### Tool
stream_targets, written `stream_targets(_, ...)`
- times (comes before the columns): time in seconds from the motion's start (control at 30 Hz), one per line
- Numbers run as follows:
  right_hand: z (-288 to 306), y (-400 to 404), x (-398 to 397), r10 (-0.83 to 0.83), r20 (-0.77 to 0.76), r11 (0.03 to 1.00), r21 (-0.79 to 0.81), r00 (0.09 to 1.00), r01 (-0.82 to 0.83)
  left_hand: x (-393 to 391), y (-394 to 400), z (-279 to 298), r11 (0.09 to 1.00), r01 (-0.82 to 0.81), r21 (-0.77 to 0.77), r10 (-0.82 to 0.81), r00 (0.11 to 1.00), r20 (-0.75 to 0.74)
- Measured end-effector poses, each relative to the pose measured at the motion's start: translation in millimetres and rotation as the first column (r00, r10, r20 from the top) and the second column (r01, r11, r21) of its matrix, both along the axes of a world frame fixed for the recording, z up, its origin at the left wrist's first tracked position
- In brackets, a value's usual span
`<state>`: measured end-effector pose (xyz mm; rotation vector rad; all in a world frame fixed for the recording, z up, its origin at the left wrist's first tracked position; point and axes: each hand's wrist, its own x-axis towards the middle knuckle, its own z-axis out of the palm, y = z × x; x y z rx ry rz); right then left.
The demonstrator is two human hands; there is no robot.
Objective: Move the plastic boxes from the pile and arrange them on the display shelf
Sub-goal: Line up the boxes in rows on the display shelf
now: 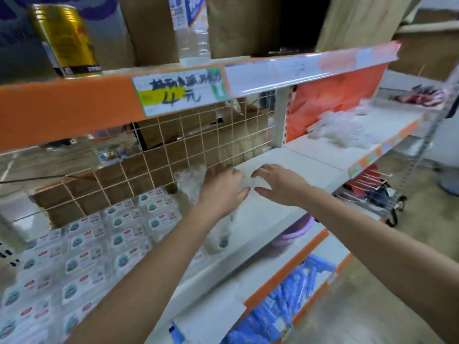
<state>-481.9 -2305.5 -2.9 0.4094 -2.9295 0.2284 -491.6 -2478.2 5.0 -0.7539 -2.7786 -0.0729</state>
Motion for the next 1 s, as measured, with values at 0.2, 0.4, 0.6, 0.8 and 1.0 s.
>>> stream_targets(0.2, -4.8, 115.5, 3.3, -0.223, 0.063, 0.975, 0.016, 0.973, 0.223, -22.1, 117.7, -0.8, 0.984, 0.167, -0.068, -0.166, 0.986, 0.032)
stream_targets(0.4, -13.3, 231.2, 7.8, -0.393, 0.099, 0.919, 0.002, 0.914, 0.395, -46.1, 236.2, -4.2, 0.953, 0.283, -0.113, -0.277, 0.959, 0.064)
stream_targets(0.6, -24.8, 329.4, 0.0, -0.507, 0.113, 0.853, -0.072, 0.854, 0.516, -71.5, 341.0, -14.5, 0.927, 0.334, -0.170, -0.327, 0.943, 0.065)
stream_targets(0.8, -30.1, 395.5, -9.8, -0.544, 0.138, 0.830, -0.056, 0.827, 0.555, -97.7, 422.3, -25.3, 0.918, 0.348, -0.187, -0.337, 0.937, 0.091)
stream_targets(1.0, -45.0, 466.4, -41.1, -0.589, 0.149, 0.797, -0.056, 0.794, 0.602, -137.4, 501.3, -31.8, 0.907, 0.387, -0.164, -0.379, 0.922, 0.083)
